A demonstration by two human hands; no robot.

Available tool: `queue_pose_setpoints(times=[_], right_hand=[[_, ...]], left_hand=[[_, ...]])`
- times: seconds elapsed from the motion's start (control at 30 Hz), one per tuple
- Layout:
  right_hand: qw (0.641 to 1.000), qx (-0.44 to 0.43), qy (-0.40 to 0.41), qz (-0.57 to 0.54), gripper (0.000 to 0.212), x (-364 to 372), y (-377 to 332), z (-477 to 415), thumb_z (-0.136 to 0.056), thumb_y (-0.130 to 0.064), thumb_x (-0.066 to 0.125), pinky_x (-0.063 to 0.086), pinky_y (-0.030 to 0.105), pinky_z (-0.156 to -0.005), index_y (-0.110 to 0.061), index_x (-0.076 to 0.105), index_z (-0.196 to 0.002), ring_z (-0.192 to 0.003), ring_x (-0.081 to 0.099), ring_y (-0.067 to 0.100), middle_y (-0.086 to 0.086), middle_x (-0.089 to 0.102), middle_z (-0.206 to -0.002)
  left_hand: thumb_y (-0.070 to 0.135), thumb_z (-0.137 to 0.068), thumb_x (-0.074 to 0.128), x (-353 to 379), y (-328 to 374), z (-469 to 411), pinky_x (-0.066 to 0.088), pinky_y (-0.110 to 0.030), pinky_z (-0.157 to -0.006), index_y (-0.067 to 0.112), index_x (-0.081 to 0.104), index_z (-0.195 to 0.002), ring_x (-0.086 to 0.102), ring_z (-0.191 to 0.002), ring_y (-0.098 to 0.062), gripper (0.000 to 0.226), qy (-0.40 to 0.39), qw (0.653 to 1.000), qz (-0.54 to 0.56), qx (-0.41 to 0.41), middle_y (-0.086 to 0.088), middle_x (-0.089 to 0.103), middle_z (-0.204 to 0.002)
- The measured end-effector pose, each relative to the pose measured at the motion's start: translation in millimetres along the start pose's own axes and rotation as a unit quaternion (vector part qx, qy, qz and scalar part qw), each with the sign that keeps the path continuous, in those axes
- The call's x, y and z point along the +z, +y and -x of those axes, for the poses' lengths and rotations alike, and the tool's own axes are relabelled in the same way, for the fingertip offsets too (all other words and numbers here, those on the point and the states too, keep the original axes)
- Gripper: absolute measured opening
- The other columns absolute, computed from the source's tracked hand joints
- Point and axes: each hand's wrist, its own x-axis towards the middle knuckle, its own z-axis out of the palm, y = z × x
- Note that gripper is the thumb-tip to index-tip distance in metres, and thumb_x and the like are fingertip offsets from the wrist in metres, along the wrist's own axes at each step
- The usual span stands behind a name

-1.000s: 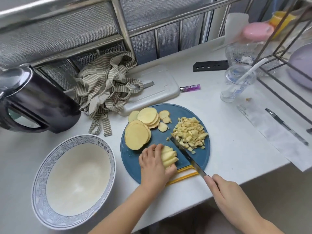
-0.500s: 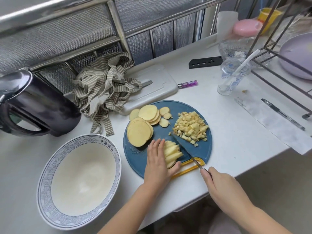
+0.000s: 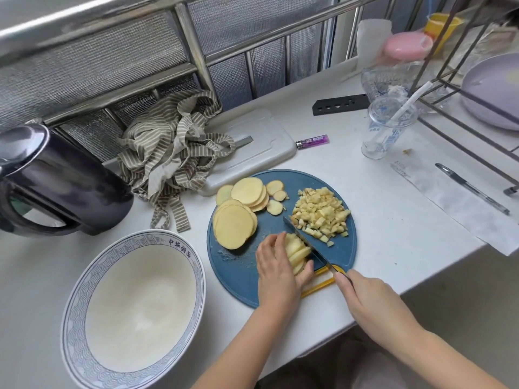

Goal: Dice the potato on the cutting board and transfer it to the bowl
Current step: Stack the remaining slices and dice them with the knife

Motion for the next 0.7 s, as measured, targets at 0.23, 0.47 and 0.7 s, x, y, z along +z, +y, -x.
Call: queue_pose_setpoints(times=[0.23,0.47,0.7], right_hand=[[0.995,-0.030,0.026,0.092,0.079,16.8,-13.9,2.8,-0.082,-0.062,-0.024,0.029,0.028,-0.050,-0.025,0.044,-0.100,-0.078,0.062,0.020,-0.007,0.053,-0.076],[0.999,-0.008,0.015,0.043,0.038,12.1,-12.6,8.8,-0.097,-0.053,0.012,0.039,0.033,-0.064,-0.026,0.038,-0.091,-0.083,0.063,0.023,-0.002,0.059,-0.074],[1.000,-0.020,-0.014,0.017,0.041,-3.1,-8.8,20.8,-0.083,-0.060,0.000,0.041,0.031,-0.066,-0.030,0.027,-0.076,-0.076,0.059,0.018,-0.006,0.053,-0.067]], left_hand=[[0.047,-0.091,0.045,1.1,-4.1,2.3,0.038,-0.042,-0.104,0.020,0.051,-0.108,0.039,-0.123,-0.021,0.033,0.041,0.998,0.033,0.028,-0.002,0.042,-0.125],[0.052,-0.092,0.042,4.6,-12.7,5.3,0.024,-0.039,-0.110,0.018,0.044,-0.125,0.034,-0.126,-0.024,0.047,0.043,0.994,-0.051,0.089,-0.008,0.041,-0.133],[0.054,-0.097,0.032,3.5,-10.3,4.6,0.018,-0.035,-0.111,0.014,0.042,-0.129,0.031,-0.127,-0.023,0.052,0.022,0.994,-0.080,0.068,-0.002,0.036,-0.134]])
